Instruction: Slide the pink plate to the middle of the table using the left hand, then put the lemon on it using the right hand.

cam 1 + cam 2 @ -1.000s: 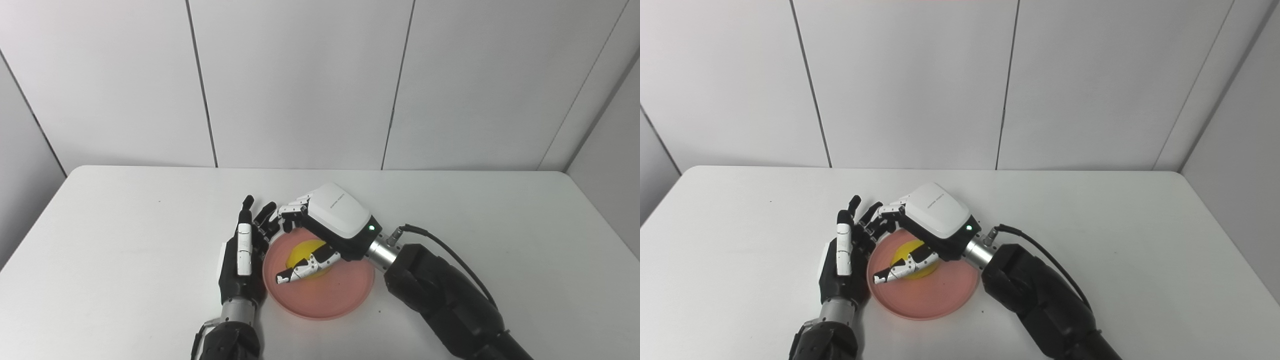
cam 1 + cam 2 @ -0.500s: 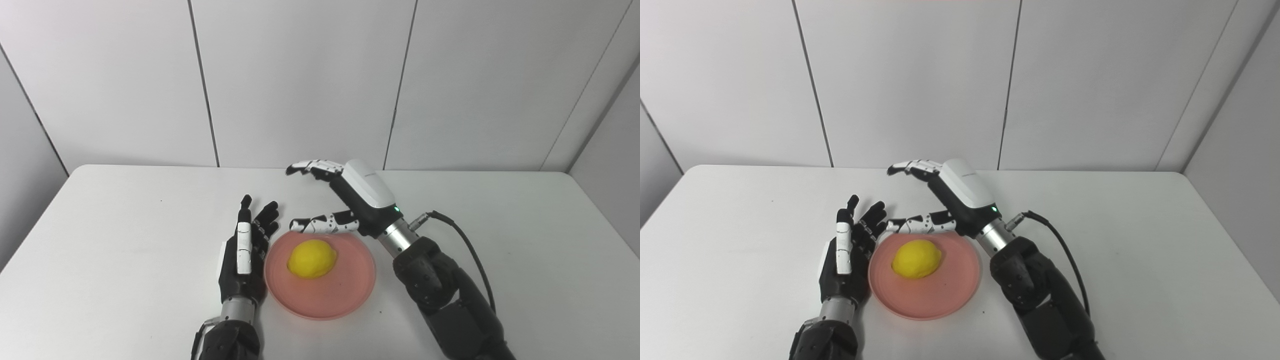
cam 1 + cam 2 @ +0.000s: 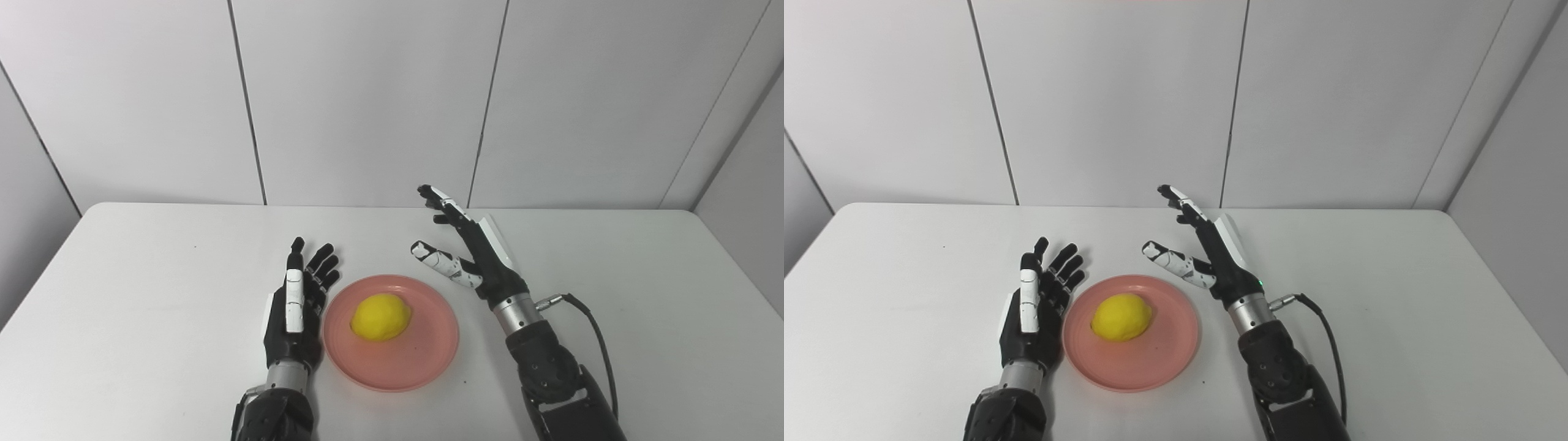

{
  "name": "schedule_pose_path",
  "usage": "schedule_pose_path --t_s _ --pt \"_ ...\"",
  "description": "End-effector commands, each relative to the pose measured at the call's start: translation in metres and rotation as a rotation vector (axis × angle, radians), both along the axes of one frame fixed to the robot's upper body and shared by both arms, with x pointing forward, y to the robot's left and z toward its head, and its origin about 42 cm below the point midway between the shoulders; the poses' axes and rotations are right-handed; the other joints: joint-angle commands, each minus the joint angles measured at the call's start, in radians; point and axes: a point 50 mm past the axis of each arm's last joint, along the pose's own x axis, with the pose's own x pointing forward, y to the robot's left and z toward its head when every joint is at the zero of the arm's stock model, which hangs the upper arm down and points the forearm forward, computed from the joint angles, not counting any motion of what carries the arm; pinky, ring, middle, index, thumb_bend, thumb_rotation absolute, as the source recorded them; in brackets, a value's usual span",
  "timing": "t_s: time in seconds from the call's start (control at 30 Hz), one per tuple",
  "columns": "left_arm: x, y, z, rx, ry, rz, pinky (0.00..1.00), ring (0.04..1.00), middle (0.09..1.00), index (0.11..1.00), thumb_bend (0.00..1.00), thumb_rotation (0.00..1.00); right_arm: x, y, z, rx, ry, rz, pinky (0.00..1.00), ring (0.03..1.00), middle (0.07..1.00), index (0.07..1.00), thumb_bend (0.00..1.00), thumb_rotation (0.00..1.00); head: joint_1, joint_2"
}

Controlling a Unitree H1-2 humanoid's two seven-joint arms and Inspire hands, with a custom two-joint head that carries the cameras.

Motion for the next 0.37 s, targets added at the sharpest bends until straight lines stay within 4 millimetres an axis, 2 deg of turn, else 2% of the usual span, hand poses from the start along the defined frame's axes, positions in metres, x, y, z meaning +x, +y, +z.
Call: schedule_pose_path --t_s 0.0,0.17,0.3,0.33 --pt "0.006 0.004 -0.001 0.036 -0.001 0.015 0.89 0.872 0.861 0.991 0.84 0.84 0.001 -0.001 0.015 0.070 0.000 -0.032 0.87 0.923 0.927 0.883 0.72 0.91 0.000 0.002" --pt "0.015 0.011 -0.001 0.123 -0.021 0.013 0.91 0.892 0.882 0.955 0.83 0.86 -0.002 -0.007 0.011 0.197 0.067 -0.074 0.89 0.930 0.927 0.879 0.68 0.90 -0.004 0.004" --pt "0.025 0.016 -0.001 0.197 -0.046 0.014 0.93 0.906 0.894 0.934 0.85 0.85 -0.003 -0.011 0.005 0.311 0.109 -0.108 0.92 0.948 0.954 0.902 0.71 0.92 -0.010 0.007" --pt "0.027 0.017 -0.001 0.213 -0.054 0.015 0.92 0.901 0.891 0.928 0.86 0.85 -0.003 -0.011 0.004 0.331 0.117 -0.116 0.95 0.971 0.973 0.917 0.72 0.94 -0.010 0.007"
